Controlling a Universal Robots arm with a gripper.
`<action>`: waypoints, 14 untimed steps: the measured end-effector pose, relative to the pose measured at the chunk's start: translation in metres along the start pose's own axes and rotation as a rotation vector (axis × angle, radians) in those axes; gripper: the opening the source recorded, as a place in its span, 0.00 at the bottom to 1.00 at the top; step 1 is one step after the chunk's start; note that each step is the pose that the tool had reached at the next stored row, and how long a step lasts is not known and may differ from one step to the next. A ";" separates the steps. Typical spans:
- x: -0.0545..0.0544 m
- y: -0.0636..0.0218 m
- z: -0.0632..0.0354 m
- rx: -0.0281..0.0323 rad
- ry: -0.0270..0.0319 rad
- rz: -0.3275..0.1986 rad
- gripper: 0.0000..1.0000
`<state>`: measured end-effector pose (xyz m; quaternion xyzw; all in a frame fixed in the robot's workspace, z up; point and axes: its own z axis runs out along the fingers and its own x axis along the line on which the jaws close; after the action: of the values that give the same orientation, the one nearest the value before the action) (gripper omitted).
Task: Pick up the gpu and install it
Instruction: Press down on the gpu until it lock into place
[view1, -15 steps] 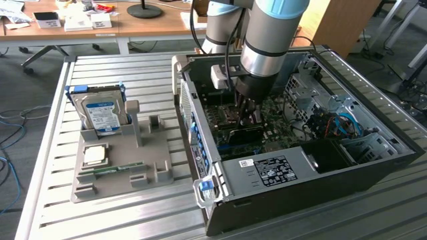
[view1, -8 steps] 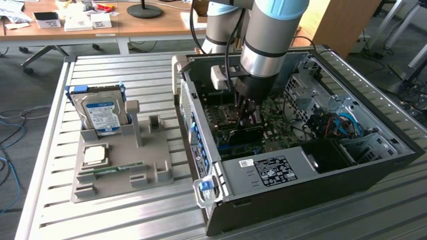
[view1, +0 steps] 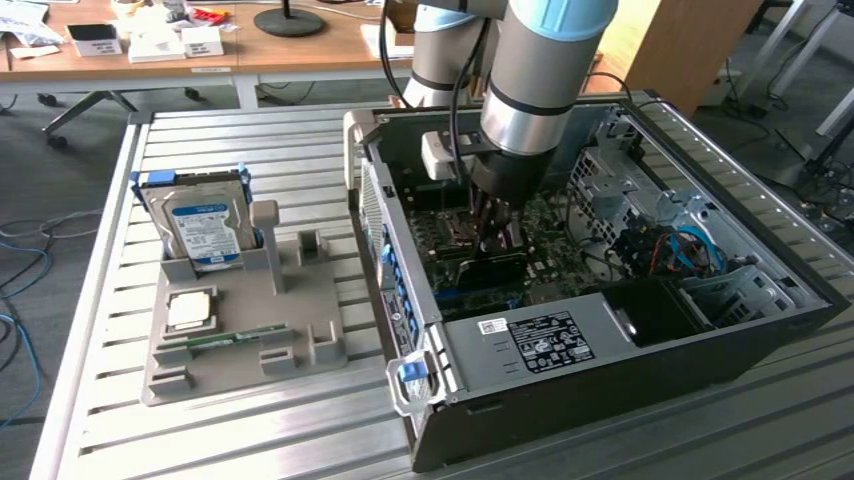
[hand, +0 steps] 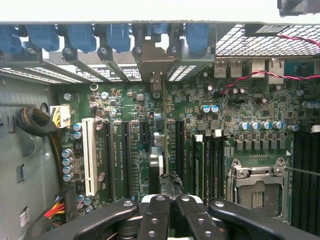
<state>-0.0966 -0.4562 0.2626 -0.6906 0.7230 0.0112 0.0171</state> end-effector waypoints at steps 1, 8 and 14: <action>0.000 0.0001 0.0003 0.0001 0.0000 0.000 0.11; 0.000 0.0004 0.0010 0.0003 -0.0001 0.000 0.11; 0.000 0.0013 0.0013 0.0003 0.0000 0.000 0.11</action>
<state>-0.0979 -0.4562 0.2614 -0.6905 0.7230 0.0111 0.0172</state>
